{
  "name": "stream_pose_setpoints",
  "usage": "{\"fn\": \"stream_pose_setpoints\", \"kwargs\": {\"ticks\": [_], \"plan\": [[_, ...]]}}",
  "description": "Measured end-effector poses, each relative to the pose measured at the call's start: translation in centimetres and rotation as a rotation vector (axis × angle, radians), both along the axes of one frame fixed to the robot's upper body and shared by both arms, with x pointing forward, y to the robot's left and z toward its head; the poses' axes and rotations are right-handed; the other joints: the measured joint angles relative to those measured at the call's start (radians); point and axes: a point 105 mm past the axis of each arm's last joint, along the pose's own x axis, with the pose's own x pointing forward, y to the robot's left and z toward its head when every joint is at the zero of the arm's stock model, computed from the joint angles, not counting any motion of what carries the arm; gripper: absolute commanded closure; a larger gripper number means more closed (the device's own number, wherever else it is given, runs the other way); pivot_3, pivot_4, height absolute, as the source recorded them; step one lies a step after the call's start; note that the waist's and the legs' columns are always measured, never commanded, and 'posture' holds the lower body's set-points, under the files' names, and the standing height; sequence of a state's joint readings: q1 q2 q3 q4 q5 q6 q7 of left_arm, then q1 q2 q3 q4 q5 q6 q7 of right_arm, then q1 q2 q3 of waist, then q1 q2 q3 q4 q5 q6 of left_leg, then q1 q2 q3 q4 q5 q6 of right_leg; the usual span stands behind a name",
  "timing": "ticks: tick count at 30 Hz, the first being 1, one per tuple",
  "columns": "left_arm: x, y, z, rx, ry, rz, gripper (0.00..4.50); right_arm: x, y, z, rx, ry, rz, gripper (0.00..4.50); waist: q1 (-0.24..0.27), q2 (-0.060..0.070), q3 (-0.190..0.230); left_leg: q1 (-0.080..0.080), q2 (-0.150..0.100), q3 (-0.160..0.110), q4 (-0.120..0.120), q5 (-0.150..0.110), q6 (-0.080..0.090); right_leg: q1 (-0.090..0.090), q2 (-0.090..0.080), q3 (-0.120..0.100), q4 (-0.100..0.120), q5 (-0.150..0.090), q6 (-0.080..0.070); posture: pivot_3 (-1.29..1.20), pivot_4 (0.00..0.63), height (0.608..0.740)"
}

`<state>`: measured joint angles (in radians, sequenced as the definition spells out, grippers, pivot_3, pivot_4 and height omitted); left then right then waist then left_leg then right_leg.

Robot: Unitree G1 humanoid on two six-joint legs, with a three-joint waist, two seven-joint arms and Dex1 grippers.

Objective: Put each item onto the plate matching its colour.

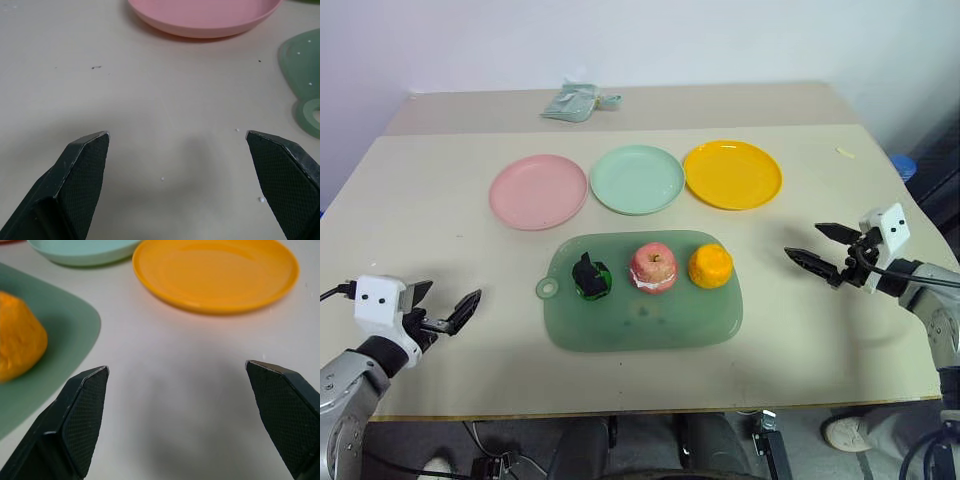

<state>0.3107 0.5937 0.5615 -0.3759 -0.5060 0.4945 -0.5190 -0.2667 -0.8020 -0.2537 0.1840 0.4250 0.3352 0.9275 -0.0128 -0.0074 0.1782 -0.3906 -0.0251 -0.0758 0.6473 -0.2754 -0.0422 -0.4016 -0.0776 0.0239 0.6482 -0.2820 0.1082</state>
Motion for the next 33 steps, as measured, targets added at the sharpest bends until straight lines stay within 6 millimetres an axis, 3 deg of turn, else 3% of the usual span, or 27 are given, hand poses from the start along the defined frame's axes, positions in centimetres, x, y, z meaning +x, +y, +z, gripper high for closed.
{"fn": "stream_pose_setpoints", "kwargs": {"ticks": [9, 18, 26, 33], "plan": [[0.1, -0.4, 0.6, -0.014, -0.031, 0.029, 0.0, 1.6, 1.5, 0.6, 0.003, -0.037, -0.017, 0.04, 0.002, 0.0, 0.0, 0.0, 0.0, 0.0, 0.0, 0.0, 0.0, 0.0, 0.0, 0.0, 0.0, 0.0, 0.0, 0.0, 0.15, 0.74], [2.6, -2.1, 2.1, -0.072, -0.113, -0.007, 0.0, 2.4, 1.7, 1.1, 0.007, -0.084, -0.124, 0.04, 0.001, 0.0, 0.0, 0.0, -0.001, 0.0, 0.0, 0.0, 0.0, 0.0, 0.0, 0.0, 0.0, 0.0, 0.0, 0.0, 0.15, 0.74], [5.6, -3.2, 2.3, -0.12, -0.097, -0.106, 0.0, 0.1, 2.5, 2.5, 0.025, -0.114, -0.13, 0.04, 0.002, 0.0, 0.0, 0.0, -0.001, -0.001, 0.001, 0.0, 0.0, 0.0, 0.001, -0.001, 0.0, 0.0, 0.0, 0.0, 0.15, 0.74], [6.7, -7.3, 4.5, -0.204, -0.105, -0.37, 0.0, -3.2, 5.1, 3.2, 0.093, -0.05, 0.039, 0.04, 0.001, 0.0, 0.0, 0.0, 0.0, -0.002, 0.001, 0.0, 0.0, 0.001, 0.001, -0.001, 0.001, 0.0, 0.0, 0.0, 0.15, 0.74]]}}
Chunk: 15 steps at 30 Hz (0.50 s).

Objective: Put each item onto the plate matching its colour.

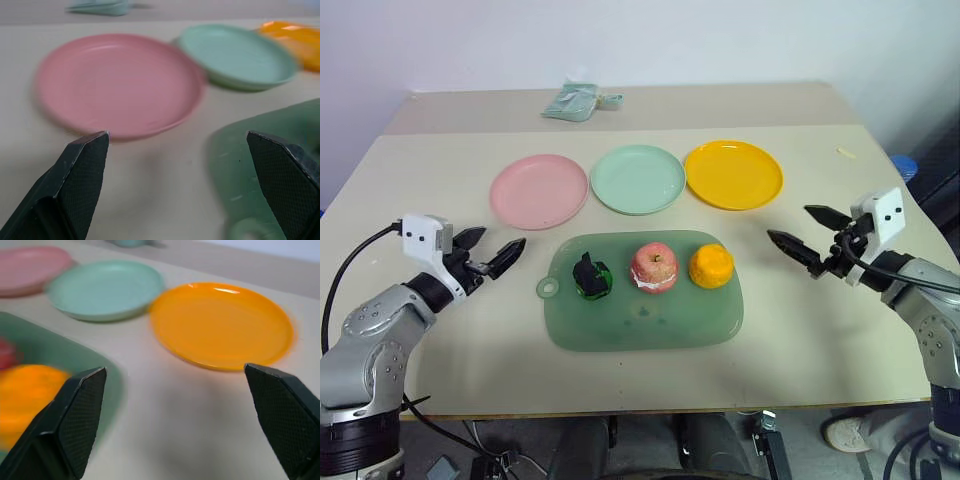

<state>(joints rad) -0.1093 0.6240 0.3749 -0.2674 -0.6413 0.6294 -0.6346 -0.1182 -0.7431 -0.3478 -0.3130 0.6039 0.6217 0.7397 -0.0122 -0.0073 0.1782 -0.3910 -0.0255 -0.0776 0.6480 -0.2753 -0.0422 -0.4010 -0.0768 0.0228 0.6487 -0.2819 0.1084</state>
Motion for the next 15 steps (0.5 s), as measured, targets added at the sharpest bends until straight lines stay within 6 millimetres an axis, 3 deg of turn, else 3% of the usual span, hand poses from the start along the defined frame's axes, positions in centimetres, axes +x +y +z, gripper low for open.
{"fn": "stream_pose_setpoints", "kwargs": {"ticks": [4, 9, 15], "plan": [[-0.4, -3.4, 0.8, 0.06, 0.011, -0.238, 0.0, -2.2, 1.7, -0.8, 0.006, 0.07, 0.129, 0.04, 0.001, 0.0, 0.0, 0.001, 0.0, 0.0, 0.0, 0.0, 0.0, 0.001, 0.0, 0.0, 0.0, 0.0, 0.0, 0.0, 0.15, 0.74], [-1.8, -6.8, -0.8, 0.17, 0.084, -0.499, 0.0, -3.0, 2.1, -1.7, 0.014, 0.108, 0.161, 0.04, -0.001, 0.0, 0.0, 0.001, 0.0, 0.0, 0.0, 0.0, 0.0, 0.001, 0.001, 0.0, 0.0, 0.0, 0.0, 0.0, 0.15, 0.74], [-1.4, -7.9, -3.3, 0.34, 0.103, -0.589, 0.0, -3.5, 2.0, -2.3, 0.016, 0.125, 0.168, 0.04, 0.001, 0.0, 0.0, 0.001, 0.0, 0.0, 0.0, 0.0, 0.0, 0.001, 0.0, 0.0, -0.001, 0.0, 0.0, 0.0, 0.15, 0.74]]}}
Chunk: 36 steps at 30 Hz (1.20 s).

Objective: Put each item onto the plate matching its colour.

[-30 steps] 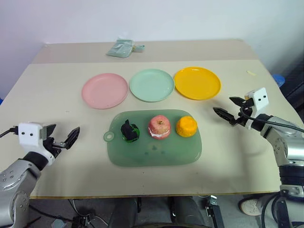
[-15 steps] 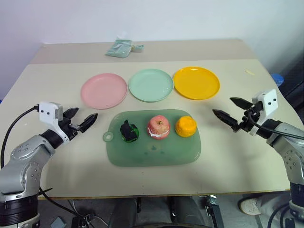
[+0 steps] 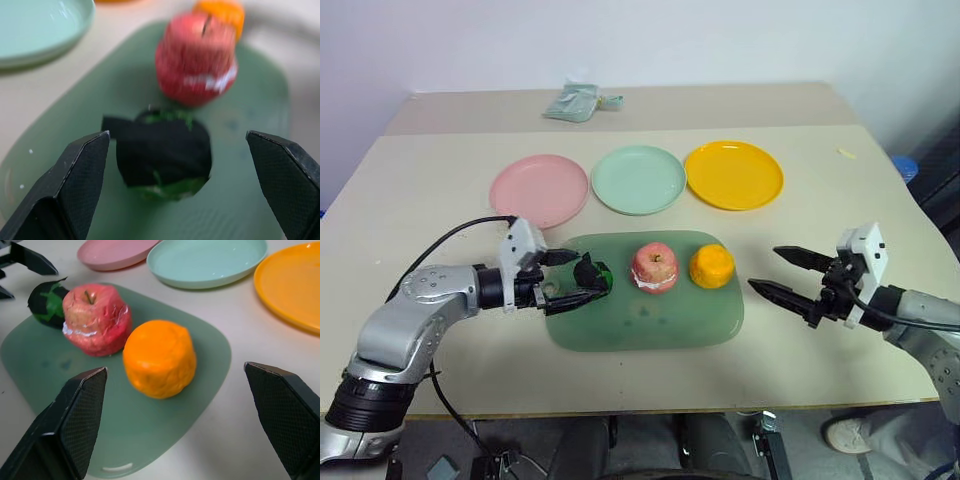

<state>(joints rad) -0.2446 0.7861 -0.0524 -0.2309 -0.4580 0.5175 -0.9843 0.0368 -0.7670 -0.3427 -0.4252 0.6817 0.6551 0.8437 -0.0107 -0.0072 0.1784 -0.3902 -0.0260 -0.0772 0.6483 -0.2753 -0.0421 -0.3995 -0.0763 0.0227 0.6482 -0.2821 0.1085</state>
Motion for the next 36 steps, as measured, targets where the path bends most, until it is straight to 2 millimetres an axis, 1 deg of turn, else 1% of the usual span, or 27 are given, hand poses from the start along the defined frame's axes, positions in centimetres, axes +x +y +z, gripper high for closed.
{"fn": "stream_pose_setpoints", "kwargs": {"ticks": [3, 4, 5, 6, 7, 8, 10, 13, 15, 16, 19, 21, 24, 25, 26, 27, 28, 29, 31, 34, 36], "plan": [[0.3, 0.1, -1.9, 0.074, 0.01, -0.008, 0.83, -0.1, 0.1, 0.1, 0.0, -0.013, 0.004, 0.0, -0.001, 0.0, 0.0, 0.0, 0.0, 0.0, 0.0, 0.0, 0.0, 0.0, 0.0, 0.0, 0.0, 0.0, 0.0, 0.0, 0.15, 0.74], [0.3, 0.1, -2.4, 0.088, 0.017, -0.011, 1.28, -0.1, 0.1, 0.0, 0.001, -0.014, 0.003, 0.0, -0.001, 0.0, 0.0, 0.0, 0.0, 0.0, 0.0, 0.0, 0.0, 0.0, 0.0, 0.0, 0.0, 0.0, 0.0, 0.0, 0.15, 0.74], [0.3, 0.1, -2.6, 0.086, 0.022, -0.01, 1.85, -0.1, 0.0, 0.0, 0.001, -0.014, 0.002, 0.0, -0.001, 0.0, 0.0, 0.0, 0.0, 0.0, 0.0, 0.0, 0.0, 0.0, 0.0, 0.0, 0.0, 0.0, 0.0, 0.0, 0.15, 0.74], [0.4, 0.2, -2.7, 0.084, 0.019, -0.008, 2.29, -0.2, 0.0, -0.1, 0.001, -0.014, 0.0, 0.0, -0.001, 0.0, 0.0, 0.0, 0.0, -0.001, 0.0, 0.0, 0.0, 0.0, 0.0, 0.0, 0.0, 0.0, 0.0, 0.0, 0.15, 0.74], [0.5, 0.1, -2.4, 0.067, 0.014, -0.004, 2.29, -0.2, 0.0, -0.1, 0.001, -0.014, 0.0, 0.0, -0.001, 0.0, 0.0, 0.0, 0.0, -0.001, 0.0, 0.0, 0.0, 0.0, 0.0, 0.0, 0.0, 0.0, 0.0, 0.0, 0.15, 0.74], [0.9, 0.0, -1.8, 0.013, 0.009, 0.015, 2.29, -0.2, 0.0, -0.2, 0.002, -0.012, -0.002, 0.0, 0.0, 0.0, 0.0, 0.0, 0.001, -0.001, 0.0, 0.0, 0.0, 0.0, 0.0, 0.0, 0.0, 0.0, 0.0, 0.0, 0.15, 0.74], [2.1, 0.3, 0.1, -0.084, -0.03, 0.069, 2.29, -0.3, 0.0, -0.3, 0.002, -0.012, -0.003, 0.0, 0.002, -0.001, 0.001, -0.001, 0.0, -0.002, 0.001, 0.0, 0.0, 0.0, 0.0, -0.002, 0.0, 0.0, 0.0, 0.0, 0.15, 0.74], [4.1, 0.8, 3.4, -0.178, -0.122, 0.143, 2.29, -0.3, 0.0, -0.2, 0.004, -0.024, -0.005, 0.0, 0.002, -0.001, 0.001, -0.001, 0.0, -0.002, 0.002, 0.0, 0.0, 0.001, -0.001, -0.002, 0.0, 0.0, 0.0, 0.0, 0.15, 0.74], [5.7, 0.4, 5.0, -0.245, -0.169, 0.191, 2.29, -0.2, 0.2, -0.3, 0.003, -0.031, -0.005, 0.0, 0.003, -0.002, 0.001, -0.001, -0.001, -0.003, 0.002, 0.0, 0.0, 0.001, -0.001, -0.003, 0.001, 0.0, 0.001, 0.0, 0.15, 0.74], [6.7, 0.1, 5.5, -0.27, -0.175, 0.219, 2.29, -0.1, 0.3, -0.3, 0.006, -0.033, -0.001, 0.0, 0.004, -0.002, 0.001, -0.001, -0.002, -0.003, 0.003, 0.0, 0.0, 0.001, -0.001, -0.003, 0.001, 0.0, 0.001, 0.0, 0.15, 0.74], [9.6, -0.9, 6.1, -0.277, -0.172, 0.306, 2.29, 0.1, 0.7, -0.1, 0.011, -0.049, 0.013, 0.0, 0.003, -0.002, 0.001, -0.001, -0.004, -0.003, 0.003, 0.0, 0.0, 0.002, -0.001, -0.003, 0.001, 0.0, 0.001, 0.0, 0.15, 0.74], [11.3, -2.4, 6.0, -0.252, -0.16, 0.331, 2.29, 0.4, 1.1, 0.1, 0.012, -0.068, 0.023, 0.0, 0.003, -0.002, 0.001, -0.001, -0.006, -0.003, 0.003, 0.0, 0.0, 0.002, -0.001, -0.004, 0.001, 0.0, 0.001, 0.0, 0.15, 0.74], [13.9, -5.4, 4.8, -0.198, -0.11, 0.368, 2.29, 0.9, 2.1, 0.5, 0.027, -0.093, 0.044, 0.0, 0.003, -0.003, 0.001, -0.001, -0.007, -0.003, 0.004, 0.0, 0.0, 0.002, -0.001, -0.005, 0.001, 0.0, 0.002, 0.0, 0.15, 0.74], [15.0, -6.2, 4.3, -0.185, -0.077, 0.409, 2.29, 1.0, 2.4, 0.4, 0.032, -0.093, 0.05, 0.0, 0.003, -0.004, 0.002, -0.002, -0.008, -0.003, 0.004, 0.0, 0.0, 0.002, -0.001, -0.005, 0.001, -0.001, 0.002, 0.0, 0.15, 0.74], [15.5, -6.3, 4.1, -0.178, -0.066, 0.431, 2.29, 1.0, 2.6, 0.4, 0.035, -0.093, 0.053, 0.0, 0.0, -0.005, 0.002, -0.002, -0.008, -0.003, 0.004, 0.0, 0.0, 0.001, -0.002, -0.005, 0.001, -0.001, 0.003, 0.0, 0.15, 0.74], [16.1, -6.6, 3.8, -0.169, -0.051, 0.456, 1.79, 1.0, 2.6, 0.3, 0.037, -0.091, 0.051, 0.0, -0.004, -0.005, 0.002, -0.002, -0.008, -0.003, 0.003, 0.0, 0.0, 0.001, -0.002, -0.004, 0.001, -0.001, 0.003, 0.0, 0.15, 0.74], [16.5, -6.7, 3.6, -0.166, -0.039, 0.473, 1.52, 1.1, 2.7, 0.3, 0.04, -0.092, 0.044, 0.0, -0.006, -0.005, 0.002, -0.002, -0.008, -0.004, 0.002, 0.0, 0.0, 0.0, -0.002, -0.003, 0.001, -0.001, 0.003, 0.0, 0.15, 0.74], [16.7, -6.9, 3.5, -0.164, -0.037, 0.48, 1.08, 1.1, 2.8, 0.3, 0.042, -0.094, 0.041, 0.0, -0.008, -0.005, 0.002, -0.002, -0.008, -0.003, 0.002, 0.0, 0.0, -0.001, -0.002, -0.003, 0.002, -0.001, 0.003, 0.0, 0.15, 0.74], [16.9, -6.9, 3.3, -0.169, -0.029, 0.487, 0.08, 1.1, 3.1, 0.4, 0.044, -0.103, 0.037, 0.0, -0.007, -0.005, 0.002, -0.002, -0.008, -0.004, 0.002, 0.0, 0.0, -0.002, -0.002, -0.003, 0.002, -0.001, 0.003, 0.0, 0.15, 0.74], [17.0, -6.3, 3.6, -0.203, -0.027, 0.487, 0.08, 0.9, 3.6, 0.8, 0.043, -0.126, 0.041, 0.0, -0.003, -0.005, 0.002, -0.002, -0.008, -0.004, 0.002, 0.0, 0.0, -0.001, -0.003, -0.003, 0.002, -0.001, 0.003, 0.0, 0.15, 0.74], [16.9, -5.3, 5.0, -0.251, -0.052, 0.477, 0.08, 0.9, 3.7, 0.9, 0.045, -0.132, 0.036, 0.0, -0.003, -0.005, 0.003, -0.002, -0.008, -0.004, 0.003, 0.0, 0.0, -0.001, -0.003, -0.003, 0.002, -0.001, 0.003, 0.0, 0.15, 0.74]]}}
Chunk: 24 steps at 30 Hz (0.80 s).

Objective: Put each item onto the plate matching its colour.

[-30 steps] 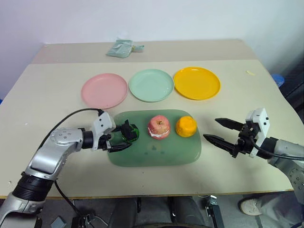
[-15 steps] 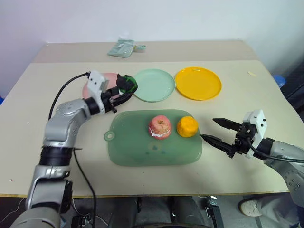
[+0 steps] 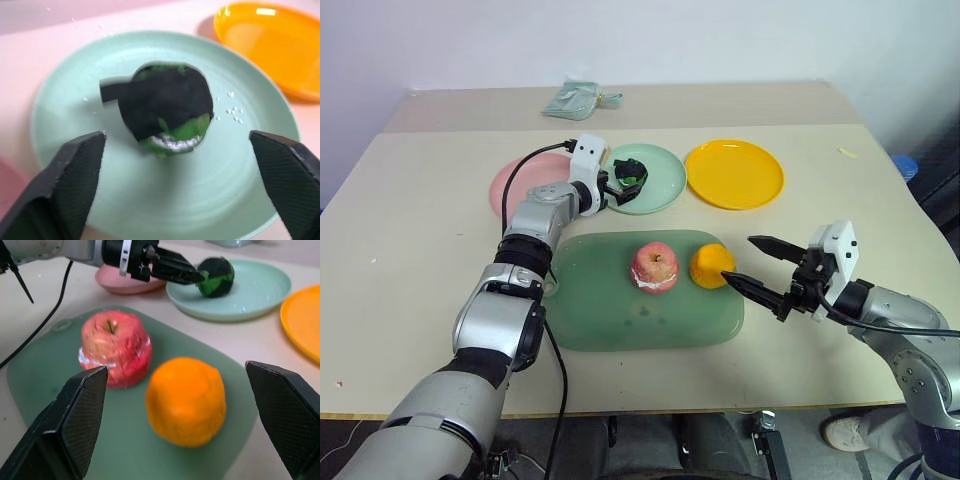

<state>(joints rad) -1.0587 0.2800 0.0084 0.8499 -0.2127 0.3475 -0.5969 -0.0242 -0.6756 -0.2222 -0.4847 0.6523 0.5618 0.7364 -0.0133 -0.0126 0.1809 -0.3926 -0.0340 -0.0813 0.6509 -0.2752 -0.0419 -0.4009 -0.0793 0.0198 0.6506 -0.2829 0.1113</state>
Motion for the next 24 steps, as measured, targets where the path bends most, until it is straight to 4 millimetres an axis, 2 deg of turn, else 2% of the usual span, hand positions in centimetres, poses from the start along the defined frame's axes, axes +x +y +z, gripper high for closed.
{"fn": "stream_pose_setpoints", "kwargs": {"ticks": [3, 5, 7, 9, 12, 16, 20, 21, 23, 24], "plan": [[-1.4, 1.4, 2.4, -0.048, -0.094, -0.068, 0.08, -0.1, 0.0, -0.3, 0.0, 0.012, -0.004, 0.0, -0.003, 0.0, 0.0, 0.0, 0.0, 0.0, -0.001, 0.0, 0.0, -0.001, 0.0, 0.001, 0.0, 0.0, 0.0, 0.0, 0.15, 0.74], [-4.0, 1.2, 3.2, -0.051, -0.151, -0.211, 0.08, -0.2, 0.0, -0.5, 0.001, 0.021, -0.003, 0.0, -0.002, 0.001, 0.0, 0.0, 0.0, 0.0, -0.001, 0.002, -0.004, -0.001, 0.0, 0.002, 0.0, 0.0, 0.0, 0.0, 0.15, 0.74], [-7.3, 0.0, 2.5, -0.015, -0.153, -0.393, 0.08, -0.2, 0.1, -0.6, 0.001, 0.023, 0.0, 0.0, -0.001, 0.001, 0.0, 0.0, 0.0, 0.0, -0.001, 0.002, -0.004, 0.0, 0.0, 0.002, 0.0, 0.0, 0.0, 0.0, 0.15, 0.74], [-10.5, -1.3, 0.8, 0.025, -0.106, -0.558, 0.08, -0.1, 0.2, -0.6, 0.002, 0.024, 0.005, 0.0, 0.003, 0.001, -0.001, 0.001, 0.0, -0.001, 0.0, 0.0, -0.001, 0.002, 0.0, 0.002, 0.0, 0.0, 0.0, 0.0, 0.15, 0.74], [-13.0, -3.0, -0.7, 0.048, -0.042, -0.683, 0.08, -0.1, 0.3, -0.8, 0.002, 0.032, 0.015, 0.0, 0.009, 0.001, 0.0, 0.001, 0.0, -0.002, 0.002, 0.0, 0.0, 0.003, 0.0, 0.001, 0.0, 0.0, 0.0, 0.0, 0.15, 0.74], [-14.5, -4.0, -1.9, 0.146, -0.03, -0.761, 0.08, -0.2, 0.5, -0.9, 0.001, 0.039, 0.024, 0.0, 0.002, 0.001, -0.001, 0.002, 0.0, -0.002, 0.001, 0.0, 0.0, 0.003, 0.0, 0.001, 0.0, 0.0, 0.0, 0.0, 0.15, 0.74], [-14.0, -4.4, -3.5, 0.284, -0.067, -0.737, 0.08, -0.2, 0.4, -1.1, 0.001, 0.052, 0.019, 0.0, 0.002, 0.002, -0.001, 0.002, 0.0, -0.002, 0.001, 0.0, 0.0, 0.004, 0.0, 0.001, 0.0, 0.0, 0.0, 0.0, 0.15, 0.74], [-13.7, -4.4, -3.8, 0.298, -0.072, -0.722, 0.61, -0.3, 0.4, -1.2, 0.0, 0.056, 0.016, 0.0, 0.002, 0.002, -0.001, 0.002, -0.001, -0.002, 0.001, 0.0, 0.0, 0.004, 0.0, 0.001, 0.0, 0.0, 0.0, 0.0, 0.15, 0.74], [-13.7, -4.6, -3.9, 0.309, -0.09, -0.73, 1.21, -0.3, 0.4, -1.3, 0.0, 0.062, 0.011, 0.0, 0.003, 0.002, -0.001, 0.002, 0.0, -0.002, 0.001, 0.0, 0.0, 0.004, 0.0, 0.001, 0.0, 0.0, 0.0, 0.0, 0.15, 0.74], [-13.7, -4.7, -3.9, 0.314, -0.097, -0.732, 1.21, -0.3, 0.3, -1.3, 0.001, 0.064, 0.009, 0.0, 0.004, 0.002, -0.001, 0.002, -0.001, -0.002, 0.001, 0.0, 0.0, 0.004, 0.0, 0.001, 0.0, 0.0, 0.0, 0.0, 0.15, 0.74]]}}
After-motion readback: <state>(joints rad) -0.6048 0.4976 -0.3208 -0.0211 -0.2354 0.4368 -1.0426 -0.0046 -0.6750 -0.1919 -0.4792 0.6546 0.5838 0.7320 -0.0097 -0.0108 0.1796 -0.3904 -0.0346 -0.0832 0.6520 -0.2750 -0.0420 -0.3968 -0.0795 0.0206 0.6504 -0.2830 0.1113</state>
